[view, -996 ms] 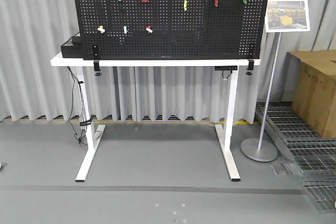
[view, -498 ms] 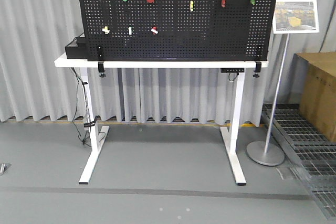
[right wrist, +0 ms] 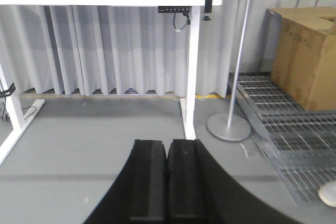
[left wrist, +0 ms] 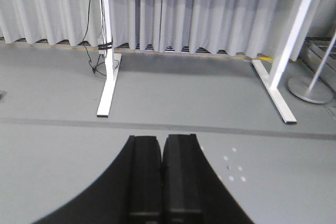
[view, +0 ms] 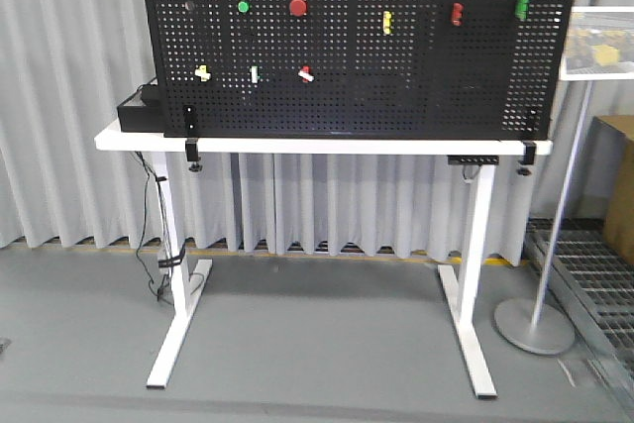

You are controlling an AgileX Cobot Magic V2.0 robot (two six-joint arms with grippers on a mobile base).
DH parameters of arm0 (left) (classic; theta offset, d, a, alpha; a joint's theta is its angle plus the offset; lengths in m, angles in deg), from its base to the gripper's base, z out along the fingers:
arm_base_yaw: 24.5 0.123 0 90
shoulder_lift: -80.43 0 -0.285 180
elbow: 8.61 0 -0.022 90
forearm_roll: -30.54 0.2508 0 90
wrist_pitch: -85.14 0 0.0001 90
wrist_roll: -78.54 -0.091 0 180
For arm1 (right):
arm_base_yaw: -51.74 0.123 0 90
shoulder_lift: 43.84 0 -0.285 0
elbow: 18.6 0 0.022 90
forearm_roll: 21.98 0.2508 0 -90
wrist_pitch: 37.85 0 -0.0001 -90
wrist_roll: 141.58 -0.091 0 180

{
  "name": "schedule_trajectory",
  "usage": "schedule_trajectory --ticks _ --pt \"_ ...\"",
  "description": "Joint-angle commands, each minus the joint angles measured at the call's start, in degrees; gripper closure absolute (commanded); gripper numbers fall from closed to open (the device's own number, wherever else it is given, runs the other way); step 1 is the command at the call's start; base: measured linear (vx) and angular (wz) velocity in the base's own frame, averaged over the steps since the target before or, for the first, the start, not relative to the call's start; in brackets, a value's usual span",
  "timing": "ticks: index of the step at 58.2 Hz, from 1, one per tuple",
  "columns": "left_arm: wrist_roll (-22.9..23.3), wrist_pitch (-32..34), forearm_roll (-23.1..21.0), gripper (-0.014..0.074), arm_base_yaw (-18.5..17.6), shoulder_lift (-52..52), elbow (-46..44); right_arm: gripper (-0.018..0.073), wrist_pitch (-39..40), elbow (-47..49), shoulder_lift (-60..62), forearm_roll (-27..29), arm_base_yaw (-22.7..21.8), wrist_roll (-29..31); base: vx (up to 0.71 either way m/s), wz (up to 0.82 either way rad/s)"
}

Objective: Rotate knob clockwise with right arm
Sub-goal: 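Drive the base forward up to the black pegboard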

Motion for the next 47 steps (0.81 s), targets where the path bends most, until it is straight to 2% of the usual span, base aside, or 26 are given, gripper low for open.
schedule_trajectory --ticks 1,47 --pt "0.41 4.18 -0.41 0.0603 0.12 0.57 0.57 0.0565 4.78 -0.34 0.63 -0.38 -0.18 0.00 0.45 0.06" --pt "0.41 4.18 -0.41 0.0603 0.12 0.57 0.57 0.0565 4.78 -0.34 0.63 -0.38 -0.18 0.00 0.49 0.00"
